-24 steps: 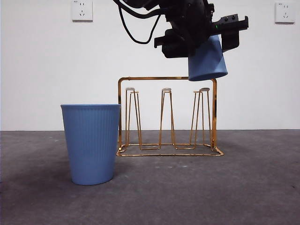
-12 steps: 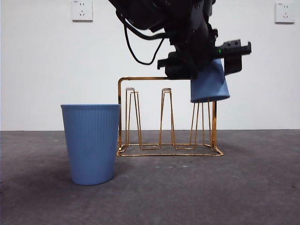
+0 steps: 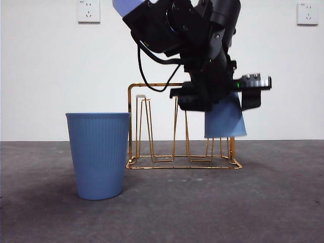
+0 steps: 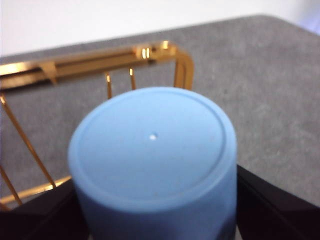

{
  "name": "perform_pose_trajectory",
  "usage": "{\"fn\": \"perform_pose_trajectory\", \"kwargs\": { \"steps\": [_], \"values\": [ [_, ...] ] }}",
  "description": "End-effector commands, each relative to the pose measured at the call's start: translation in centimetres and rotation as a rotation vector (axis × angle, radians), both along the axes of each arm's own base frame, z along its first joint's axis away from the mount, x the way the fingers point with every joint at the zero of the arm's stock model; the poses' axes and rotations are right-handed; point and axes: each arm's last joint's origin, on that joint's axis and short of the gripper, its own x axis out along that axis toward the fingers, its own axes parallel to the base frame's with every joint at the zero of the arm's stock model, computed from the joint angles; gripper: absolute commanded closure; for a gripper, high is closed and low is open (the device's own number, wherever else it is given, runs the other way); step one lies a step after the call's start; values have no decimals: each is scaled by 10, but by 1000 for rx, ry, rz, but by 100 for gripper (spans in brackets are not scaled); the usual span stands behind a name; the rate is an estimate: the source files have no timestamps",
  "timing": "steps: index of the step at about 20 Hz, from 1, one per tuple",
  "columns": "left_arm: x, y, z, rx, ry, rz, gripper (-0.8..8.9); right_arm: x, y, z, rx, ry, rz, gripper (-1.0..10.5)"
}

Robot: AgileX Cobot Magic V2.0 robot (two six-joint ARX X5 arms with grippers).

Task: Pick up cup 1,put cup 1 in the cup rack,pick up cup 2,put cup 2 in the cup rack

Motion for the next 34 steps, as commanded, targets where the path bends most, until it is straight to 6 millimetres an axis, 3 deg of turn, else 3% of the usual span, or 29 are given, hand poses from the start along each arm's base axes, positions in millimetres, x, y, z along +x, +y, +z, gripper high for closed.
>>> {"fn": "perform_pose_trajectory", "kwargs": {
  "steps": [1, 9, 13, 14, 25, 30, 34],
  "values": [
    [-2, -6, -25, 20, 65, -31, 820, 1, 1, -1, 5, 2, -4, 790],
    [-3, -6, -36, 39, 122, -54, 796, 1, 1, -1, 4, 2, 0, 790],
    [-3, -4, -39, 48, 161, -62, 366, 1, 1, -1, 3, 1, 0, 791],
    [-3, -3, -40, 49, 174, -57, 344, 1, 1, -1, 3, 1, 0, 791],
    [-7, 0, -48, 55, 300, -107, 279, 1, 1, -2, -8, -4, 9, 792],
    [-22, -1, -57, 92, 461, -158, 279, 1, 1, -1, -10, -5, 11, 792],
    [-41, -4, -52, 141, 533, -200, 279, 1, 1, -1, -10, -5, 11, 792]
  ]
}}
